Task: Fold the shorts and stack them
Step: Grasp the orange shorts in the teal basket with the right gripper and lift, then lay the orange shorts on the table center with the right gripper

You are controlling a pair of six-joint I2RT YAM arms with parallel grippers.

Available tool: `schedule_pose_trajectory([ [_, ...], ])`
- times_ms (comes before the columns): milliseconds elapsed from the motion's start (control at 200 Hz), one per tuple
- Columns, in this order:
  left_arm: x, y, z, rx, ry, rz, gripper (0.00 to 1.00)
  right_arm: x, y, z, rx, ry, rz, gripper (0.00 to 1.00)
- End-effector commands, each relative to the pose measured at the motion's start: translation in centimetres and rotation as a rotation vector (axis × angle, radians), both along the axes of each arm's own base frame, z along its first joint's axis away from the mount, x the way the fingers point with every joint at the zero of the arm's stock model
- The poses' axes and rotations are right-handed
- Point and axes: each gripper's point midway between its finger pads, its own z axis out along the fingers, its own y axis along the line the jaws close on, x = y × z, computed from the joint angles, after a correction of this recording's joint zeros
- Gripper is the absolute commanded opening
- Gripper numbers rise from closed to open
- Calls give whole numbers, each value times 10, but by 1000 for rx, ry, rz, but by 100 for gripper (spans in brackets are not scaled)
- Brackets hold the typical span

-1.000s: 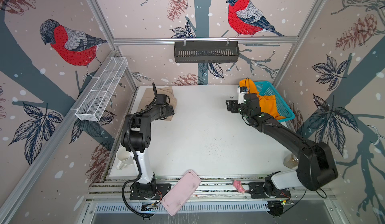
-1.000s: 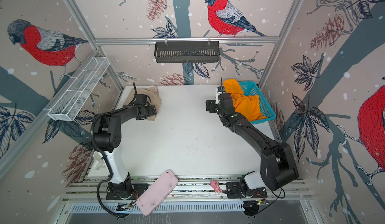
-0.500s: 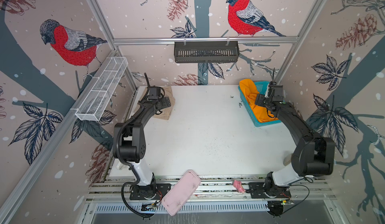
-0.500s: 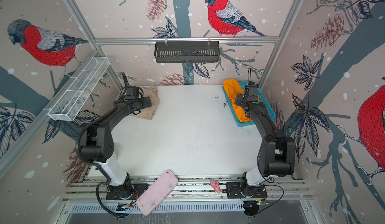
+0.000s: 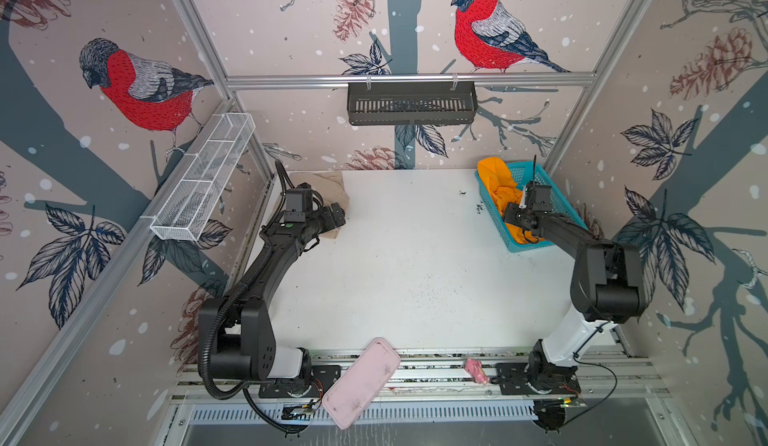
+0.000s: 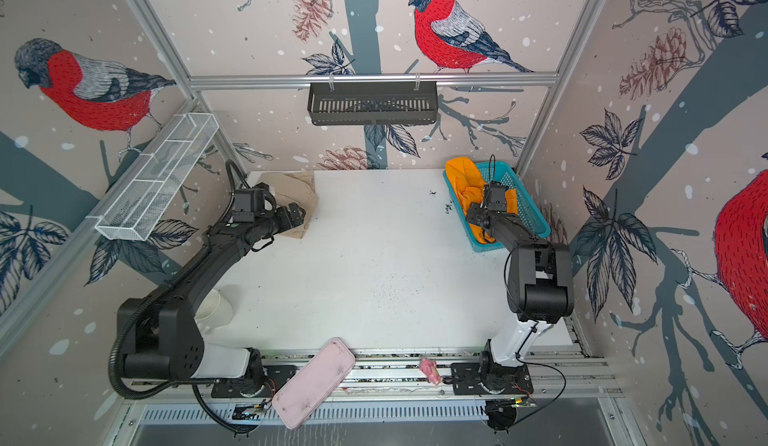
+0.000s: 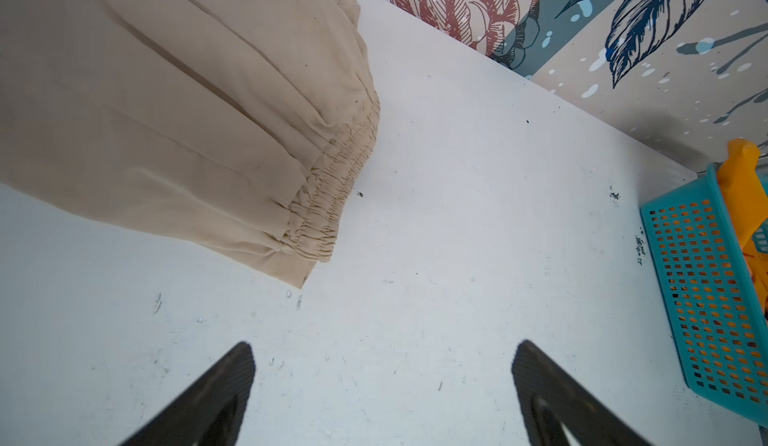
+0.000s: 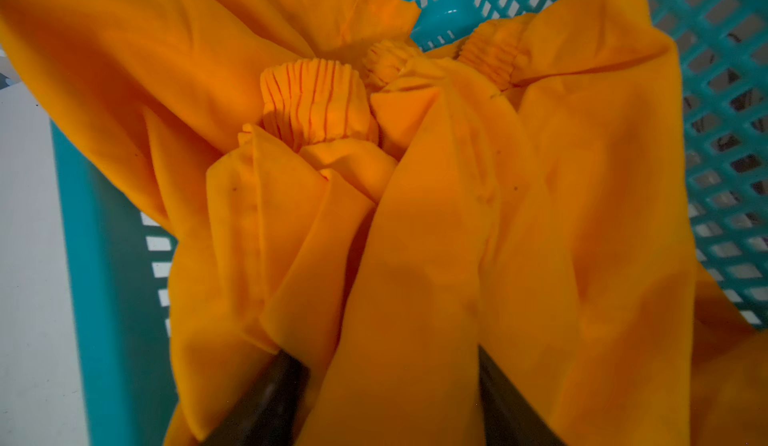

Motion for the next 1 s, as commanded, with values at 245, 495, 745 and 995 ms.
schedule_pose_trajectory([
  [245, -5, -9, 28, -23, -100, -42, 97, 21, 10, 169, -15, -402, 29, 3],
  [495, -16, -23, 46, -38, -157, -75, 97, -48, 86, 344, -45, -782, 229, 3],
  [745, -24, -23, 62, 8, -191, -79, 97, -133, 234, 414, 106, -919, 801, 3],
  [995, -31, 3, 86, 70, -248, -10, 97, -168, 334, 352, 320, -748, 1324, 3],
])
